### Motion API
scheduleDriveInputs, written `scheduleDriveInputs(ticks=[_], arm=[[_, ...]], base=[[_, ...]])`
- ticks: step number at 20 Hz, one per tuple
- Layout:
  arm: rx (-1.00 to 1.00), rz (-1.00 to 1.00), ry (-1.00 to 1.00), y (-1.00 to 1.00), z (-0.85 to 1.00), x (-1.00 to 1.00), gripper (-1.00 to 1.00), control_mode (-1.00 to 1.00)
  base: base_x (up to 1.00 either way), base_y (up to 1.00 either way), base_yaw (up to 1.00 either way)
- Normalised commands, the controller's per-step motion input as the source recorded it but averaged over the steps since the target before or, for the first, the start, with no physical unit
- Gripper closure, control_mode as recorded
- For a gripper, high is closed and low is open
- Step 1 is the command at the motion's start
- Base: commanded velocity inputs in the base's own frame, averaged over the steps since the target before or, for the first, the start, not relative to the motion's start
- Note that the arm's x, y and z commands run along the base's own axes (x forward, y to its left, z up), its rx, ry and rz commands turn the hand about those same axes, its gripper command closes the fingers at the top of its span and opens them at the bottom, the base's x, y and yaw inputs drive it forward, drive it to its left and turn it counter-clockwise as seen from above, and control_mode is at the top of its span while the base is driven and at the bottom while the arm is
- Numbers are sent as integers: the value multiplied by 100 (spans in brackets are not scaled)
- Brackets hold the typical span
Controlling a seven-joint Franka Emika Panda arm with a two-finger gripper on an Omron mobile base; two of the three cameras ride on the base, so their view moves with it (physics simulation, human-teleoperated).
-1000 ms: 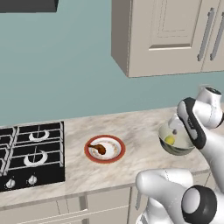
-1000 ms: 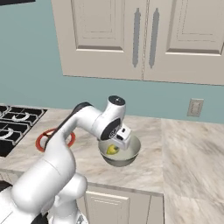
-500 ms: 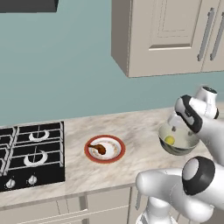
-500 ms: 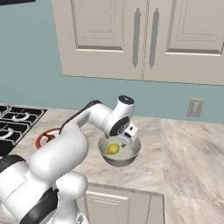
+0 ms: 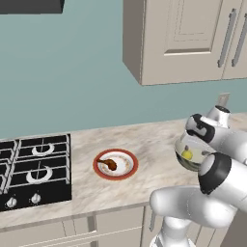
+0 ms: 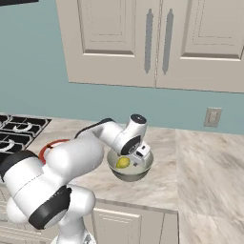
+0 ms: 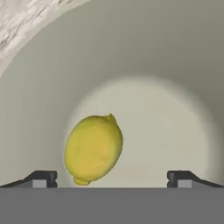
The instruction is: Place the chicken drumstick on the plate and place the lemon on the same plate.
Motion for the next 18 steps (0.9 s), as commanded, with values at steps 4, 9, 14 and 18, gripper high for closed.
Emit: scheduleDriveInputs(ticks=[4, 9, 14, 18], arm=[[0, -4, 0, 0, -45, 19, -100, -100], [0, -4, -1, 0, -33, 13, -100, -100], [0, -3, -1, 0, -20, 5, -100, -100], [0, -1, 0, 1, -22, -6, -100, -100]], base=[[0, 0, 0], [0, 0, 0], [0, 0, 0], [0, 0, 0]])
